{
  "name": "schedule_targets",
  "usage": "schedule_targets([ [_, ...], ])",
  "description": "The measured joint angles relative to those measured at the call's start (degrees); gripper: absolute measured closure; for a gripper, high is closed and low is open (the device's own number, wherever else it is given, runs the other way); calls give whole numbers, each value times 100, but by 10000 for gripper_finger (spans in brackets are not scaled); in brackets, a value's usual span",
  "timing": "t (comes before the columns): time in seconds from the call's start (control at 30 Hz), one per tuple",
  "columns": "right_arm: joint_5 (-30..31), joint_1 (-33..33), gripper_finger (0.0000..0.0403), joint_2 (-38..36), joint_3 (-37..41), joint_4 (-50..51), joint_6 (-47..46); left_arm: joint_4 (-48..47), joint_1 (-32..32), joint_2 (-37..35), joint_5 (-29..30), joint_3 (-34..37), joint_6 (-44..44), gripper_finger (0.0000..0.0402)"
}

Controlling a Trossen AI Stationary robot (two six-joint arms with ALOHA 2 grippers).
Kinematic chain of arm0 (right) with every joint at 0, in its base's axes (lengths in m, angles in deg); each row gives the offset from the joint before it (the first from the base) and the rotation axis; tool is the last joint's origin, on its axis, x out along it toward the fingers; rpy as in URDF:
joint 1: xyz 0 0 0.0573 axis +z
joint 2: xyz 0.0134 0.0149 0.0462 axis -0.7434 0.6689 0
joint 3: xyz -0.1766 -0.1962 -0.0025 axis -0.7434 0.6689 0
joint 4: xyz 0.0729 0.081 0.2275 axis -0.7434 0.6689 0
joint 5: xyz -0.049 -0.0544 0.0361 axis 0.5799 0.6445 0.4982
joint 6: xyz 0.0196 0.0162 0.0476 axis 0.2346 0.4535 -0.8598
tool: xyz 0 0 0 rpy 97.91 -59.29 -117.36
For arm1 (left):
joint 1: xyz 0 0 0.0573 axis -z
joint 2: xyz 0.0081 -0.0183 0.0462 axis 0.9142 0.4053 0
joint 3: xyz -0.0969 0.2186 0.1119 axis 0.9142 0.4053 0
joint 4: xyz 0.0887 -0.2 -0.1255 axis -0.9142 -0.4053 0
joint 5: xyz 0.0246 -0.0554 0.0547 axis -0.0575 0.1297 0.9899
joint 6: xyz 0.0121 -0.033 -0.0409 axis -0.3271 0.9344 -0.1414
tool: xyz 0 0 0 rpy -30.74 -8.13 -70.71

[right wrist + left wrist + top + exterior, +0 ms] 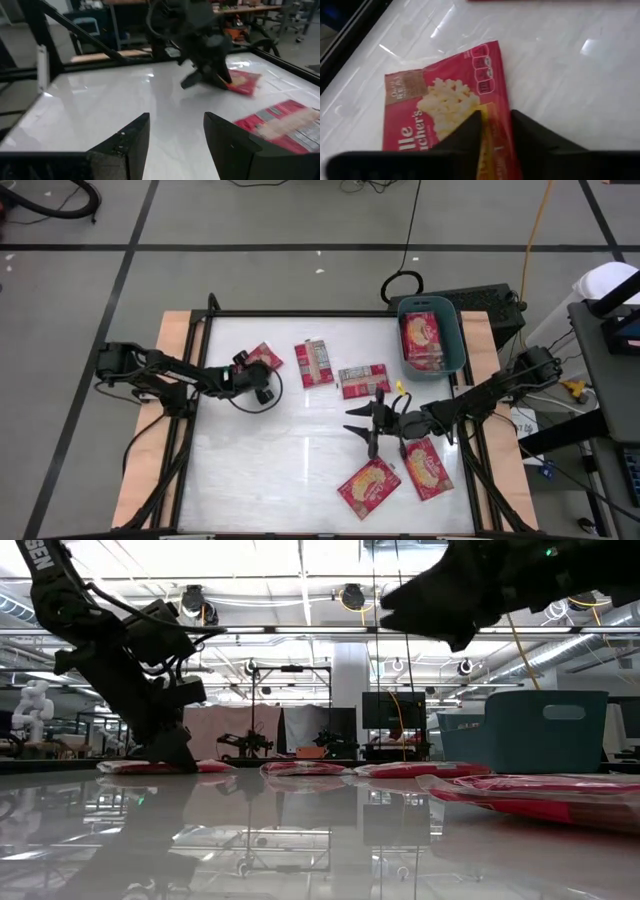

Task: Sort popcorn bags into baskets
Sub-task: Put the red popcorn bag into the blue bin

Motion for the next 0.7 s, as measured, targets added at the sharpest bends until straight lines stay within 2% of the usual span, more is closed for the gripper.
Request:
schedule_targets([
  [0.13,-2,127,222,-2,0,-198,-80,295,58,6,-59,19,-250,386],
  [0.23,18,161,222,-2,0,-158,-544,533,243,-77,-166,15,-400,393],
  [0.37,30,161,222,0,0,73,-1567,611,803,-177,-183,-230,-768,398],
  [0.5,257,161,222,0,0,247,-2465,724,1605,-192,93,-489,-1186,399],
  [0.6,672,172,222,40,0,283,-2868,950,2295,-192,437,-617,-1754,400],
  [0.7,791,174,222,75,0,321,-2981,1221,2897,-194,480,-678,-2318,400],
])
